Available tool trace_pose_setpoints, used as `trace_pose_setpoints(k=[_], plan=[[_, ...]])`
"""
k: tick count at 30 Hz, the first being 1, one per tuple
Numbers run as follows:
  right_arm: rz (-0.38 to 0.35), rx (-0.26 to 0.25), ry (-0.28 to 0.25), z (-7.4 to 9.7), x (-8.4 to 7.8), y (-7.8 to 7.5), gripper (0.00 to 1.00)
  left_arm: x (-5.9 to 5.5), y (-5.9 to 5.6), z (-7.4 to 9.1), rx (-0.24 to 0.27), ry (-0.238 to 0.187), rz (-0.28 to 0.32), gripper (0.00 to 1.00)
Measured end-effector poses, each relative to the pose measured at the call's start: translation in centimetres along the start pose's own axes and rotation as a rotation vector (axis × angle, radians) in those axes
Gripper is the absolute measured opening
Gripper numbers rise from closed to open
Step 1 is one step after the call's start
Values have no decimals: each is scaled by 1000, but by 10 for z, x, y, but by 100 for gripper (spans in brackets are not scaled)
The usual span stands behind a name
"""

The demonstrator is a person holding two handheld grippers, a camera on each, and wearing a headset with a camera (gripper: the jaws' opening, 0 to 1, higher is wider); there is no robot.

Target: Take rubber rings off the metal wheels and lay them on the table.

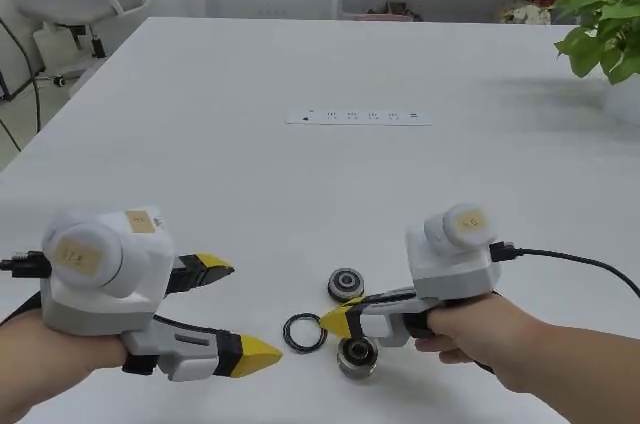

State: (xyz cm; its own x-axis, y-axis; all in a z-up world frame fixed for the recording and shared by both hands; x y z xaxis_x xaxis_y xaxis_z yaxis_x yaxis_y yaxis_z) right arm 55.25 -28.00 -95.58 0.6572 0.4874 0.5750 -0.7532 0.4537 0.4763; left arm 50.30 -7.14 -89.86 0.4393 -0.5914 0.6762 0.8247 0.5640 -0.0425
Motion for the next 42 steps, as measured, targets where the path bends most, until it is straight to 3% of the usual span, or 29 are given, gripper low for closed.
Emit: trace_pose_setpoints(k=[9,17,28,42], plan=[[16,-11,-66,16,11,-3,15,6,7,-3,-5,3,-8,70],[26,-47,-111,32,15,-14,21,16,15,-9,-8,1,-14,68],[63,-120,-105,45,14,-31,27,34,28,-19,4,-2,-26,65],[136,-170,-48,39,4,-42,29,43,36,-50,-14,38,-50,59]])
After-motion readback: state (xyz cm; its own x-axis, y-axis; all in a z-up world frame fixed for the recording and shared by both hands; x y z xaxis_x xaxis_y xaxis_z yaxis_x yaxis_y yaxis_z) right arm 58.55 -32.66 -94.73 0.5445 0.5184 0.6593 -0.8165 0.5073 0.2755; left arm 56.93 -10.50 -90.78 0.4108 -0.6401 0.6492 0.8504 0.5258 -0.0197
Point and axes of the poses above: the centre of the closed fingertips' face, and the gripper's own axes: z roughly backward along the fingers, y roughly to its left, x roughly out of its top, the point moved 10 cm from there along z, roughly backward along the fingers, and after that the axes turned 13 degrees about y, right-handed, at the moved point
